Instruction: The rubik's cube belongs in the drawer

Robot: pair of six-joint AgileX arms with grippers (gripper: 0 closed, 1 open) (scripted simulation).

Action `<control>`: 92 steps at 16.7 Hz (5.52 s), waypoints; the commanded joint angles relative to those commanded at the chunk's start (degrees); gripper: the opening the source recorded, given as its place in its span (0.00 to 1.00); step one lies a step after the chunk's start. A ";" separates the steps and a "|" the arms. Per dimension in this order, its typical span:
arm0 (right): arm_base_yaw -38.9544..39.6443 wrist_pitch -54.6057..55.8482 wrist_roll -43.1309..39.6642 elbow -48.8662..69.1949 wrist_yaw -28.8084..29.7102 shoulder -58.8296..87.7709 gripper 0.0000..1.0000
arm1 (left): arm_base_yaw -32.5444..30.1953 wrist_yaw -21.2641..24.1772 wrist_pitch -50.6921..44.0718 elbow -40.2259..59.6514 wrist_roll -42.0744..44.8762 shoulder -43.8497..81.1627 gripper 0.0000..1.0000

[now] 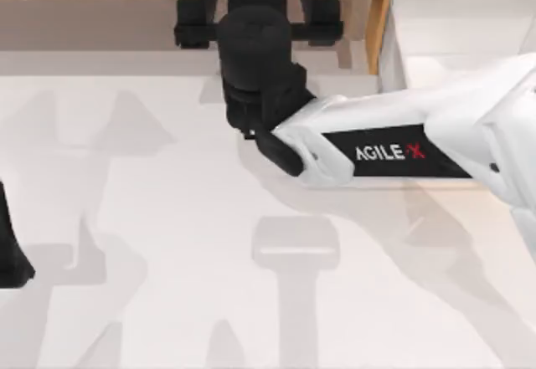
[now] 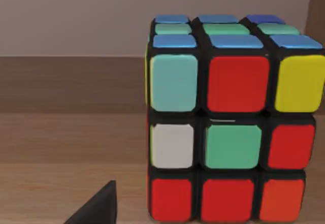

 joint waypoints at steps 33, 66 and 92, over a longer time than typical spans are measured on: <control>-4.28 -7.58 -0.26 18.24 -4.07 10.48 0.25 | 0.00 0.00 0.00 0.00 0.00 0.00 1.00; -0.79 -10.89 4.74 16.10 -12.56 1.47 0.00 | 0.00 0.00 0.00 0.00 0.00 0.00 1.00; -18.25 -101.26 16.72 37.74 -55.88 -15.11 0.00 | 0.00 0.00 0.00 0.00 0.00 0.00 1.00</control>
